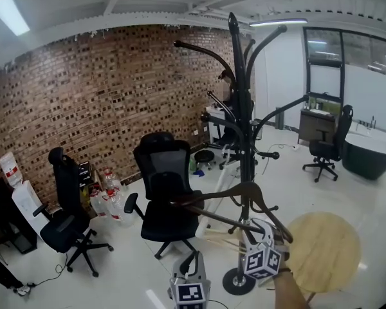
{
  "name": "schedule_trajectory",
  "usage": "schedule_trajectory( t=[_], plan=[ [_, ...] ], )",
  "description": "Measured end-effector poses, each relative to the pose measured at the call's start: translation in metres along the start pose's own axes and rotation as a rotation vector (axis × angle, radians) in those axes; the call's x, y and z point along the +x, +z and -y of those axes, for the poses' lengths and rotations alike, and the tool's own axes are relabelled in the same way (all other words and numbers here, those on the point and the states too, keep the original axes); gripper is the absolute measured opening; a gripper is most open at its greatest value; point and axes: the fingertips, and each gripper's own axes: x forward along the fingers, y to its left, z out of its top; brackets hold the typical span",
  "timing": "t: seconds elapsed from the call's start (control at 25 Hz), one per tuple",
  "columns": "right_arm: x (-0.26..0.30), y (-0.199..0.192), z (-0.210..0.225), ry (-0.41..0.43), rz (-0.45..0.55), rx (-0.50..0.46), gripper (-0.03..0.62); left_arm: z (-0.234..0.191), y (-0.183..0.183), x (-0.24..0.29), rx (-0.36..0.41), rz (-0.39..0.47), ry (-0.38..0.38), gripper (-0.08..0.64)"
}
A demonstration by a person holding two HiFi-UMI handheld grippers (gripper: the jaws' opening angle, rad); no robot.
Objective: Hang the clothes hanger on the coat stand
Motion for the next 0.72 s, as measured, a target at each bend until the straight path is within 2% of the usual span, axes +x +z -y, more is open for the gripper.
schedule_trajectory(
  t=[0.12,0.2,0.36,0.56,0.72],
  plan=[
    [-0.003,-0.003,0.005,-0.011,-0.015,0.027,0.158,0.001,0.001,-0.003,-0.003,0.001,-0.005,0.04],
    [-0.007,-0.004,0.003,-0.021,-0.021,0.044,0.194,0.001,-0.001,-0.005,-0.005,0.004,-0.007,0.04],
    [-0.014,-0.004,-0.006,-0.038,-0.017,0.083,0.196,-0.005,-0.005,-0.011,-0.016,0.019,-0.001,0.04],
    [-0.04,-0.004,0.007,-0.069,0.019,0.212,0.196,0.004,-0.002,-0.017,-0.031,0.029,0.001,0.04],
    [-0.055,0.014,-0.008,-0.088,0.05,0.304,0.196,-0.013,-0.014,-0.027,-0.037,0.038,-0.016,0.04]
  ],
)
